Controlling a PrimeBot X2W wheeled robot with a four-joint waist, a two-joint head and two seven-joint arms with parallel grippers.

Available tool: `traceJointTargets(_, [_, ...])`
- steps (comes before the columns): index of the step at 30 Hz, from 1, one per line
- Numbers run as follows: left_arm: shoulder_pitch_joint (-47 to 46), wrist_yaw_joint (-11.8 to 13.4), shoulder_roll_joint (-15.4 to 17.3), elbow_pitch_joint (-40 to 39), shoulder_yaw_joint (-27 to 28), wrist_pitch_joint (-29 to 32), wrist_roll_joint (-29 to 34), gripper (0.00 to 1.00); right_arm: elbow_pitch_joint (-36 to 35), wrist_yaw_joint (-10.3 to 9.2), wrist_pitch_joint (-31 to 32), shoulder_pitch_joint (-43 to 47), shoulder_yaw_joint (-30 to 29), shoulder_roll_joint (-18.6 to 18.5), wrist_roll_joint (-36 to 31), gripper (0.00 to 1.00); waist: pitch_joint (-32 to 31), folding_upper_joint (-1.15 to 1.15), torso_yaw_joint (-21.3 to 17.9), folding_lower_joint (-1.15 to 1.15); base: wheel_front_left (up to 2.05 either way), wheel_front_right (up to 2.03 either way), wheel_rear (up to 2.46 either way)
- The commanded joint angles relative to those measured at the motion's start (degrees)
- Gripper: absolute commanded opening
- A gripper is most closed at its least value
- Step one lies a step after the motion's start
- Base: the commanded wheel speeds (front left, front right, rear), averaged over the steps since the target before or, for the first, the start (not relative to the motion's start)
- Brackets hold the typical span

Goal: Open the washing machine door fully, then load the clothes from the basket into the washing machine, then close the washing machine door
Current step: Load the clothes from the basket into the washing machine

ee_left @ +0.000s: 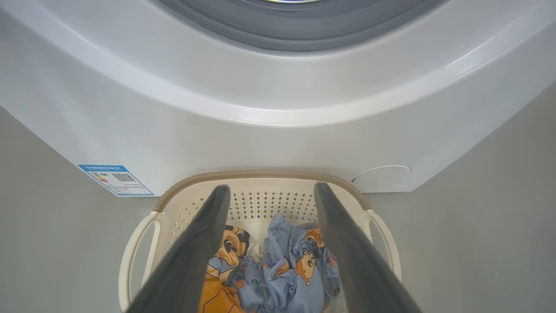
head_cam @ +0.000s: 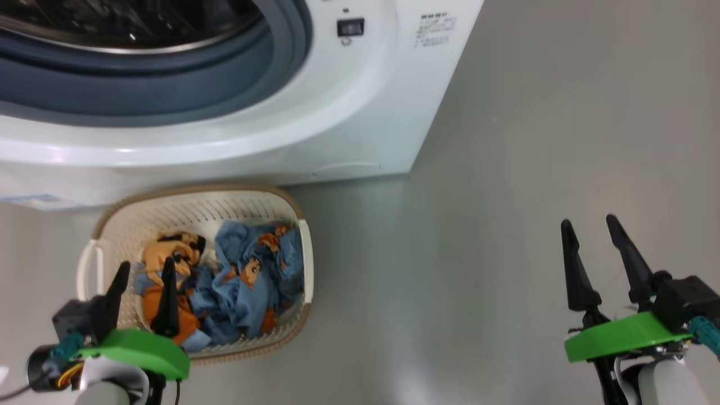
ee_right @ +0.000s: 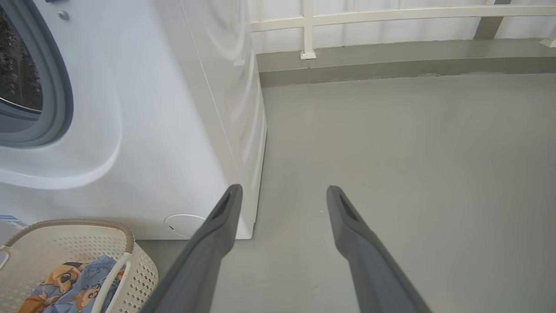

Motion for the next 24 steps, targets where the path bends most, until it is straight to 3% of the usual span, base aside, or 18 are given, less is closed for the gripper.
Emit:
traceJointTargets(1, [-1.14,-0.24,1.73,0.47,1.47,-0.35,-0.94,1.0,-1.57,0.09,-0.69,-0.75,1.61,-0.15,0.15,1.0,3.7,0.0,-1.17,0.0,0.0,0.0,0.0])
traceJointTargets(11, [-11.41,-0.35,6.22,15.77,0.16,0.01,-2.11,1.0,-2.58,0.09,-0.69,-3.05,2.06,-0.14,1.41,1.0,11.24,0.0,-3.25,0.0,0.0,0.0,0.0])
traceJointTargets(24, [-20.88,1.01,10.01,32.38,-0.47,4.89,-2.16,1.0,-3.88,0.09,-0.69,-4.89,2.25,-0.14,2.15,1.0,18.18,0.0,-4.14,0.0,0.0,0.0,0.0])
